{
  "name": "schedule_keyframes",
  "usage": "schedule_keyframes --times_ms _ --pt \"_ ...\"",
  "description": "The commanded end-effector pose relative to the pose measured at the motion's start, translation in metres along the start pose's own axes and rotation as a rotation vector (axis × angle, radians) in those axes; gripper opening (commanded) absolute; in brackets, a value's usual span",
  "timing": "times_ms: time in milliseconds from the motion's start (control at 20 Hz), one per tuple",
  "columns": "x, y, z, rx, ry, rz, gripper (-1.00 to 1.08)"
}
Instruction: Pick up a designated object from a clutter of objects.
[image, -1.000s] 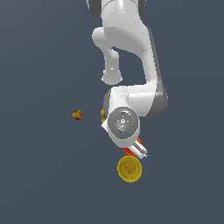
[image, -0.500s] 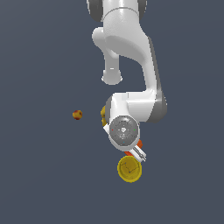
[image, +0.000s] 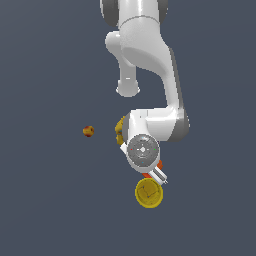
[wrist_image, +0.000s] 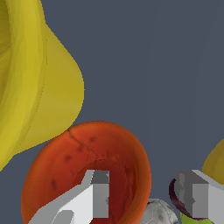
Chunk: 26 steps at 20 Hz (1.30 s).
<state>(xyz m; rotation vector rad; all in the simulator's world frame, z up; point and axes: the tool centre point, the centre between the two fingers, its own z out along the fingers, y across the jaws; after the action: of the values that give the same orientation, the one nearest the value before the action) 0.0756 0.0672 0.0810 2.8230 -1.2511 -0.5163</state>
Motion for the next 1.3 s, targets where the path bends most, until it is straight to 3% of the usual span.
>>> schedule_keyframes --times_ms 0,50,100,750,1250 --pt "0.002 0.003 0.009 -0.005 -0.003 0.006 0.28" --pt "0.002 0.003 0.009 -0.005 -0.003 0.006 0.28" --pt "0.002 0.003 0.009 -0.005 -0.003 0.006 -1.0" --pt "-0.003 0.0 0.002 0.002 0.001 -0.005 -1.0" --pt "-0.003 0.036 -0.02 0.002 0.001 -0.004 -1.0"
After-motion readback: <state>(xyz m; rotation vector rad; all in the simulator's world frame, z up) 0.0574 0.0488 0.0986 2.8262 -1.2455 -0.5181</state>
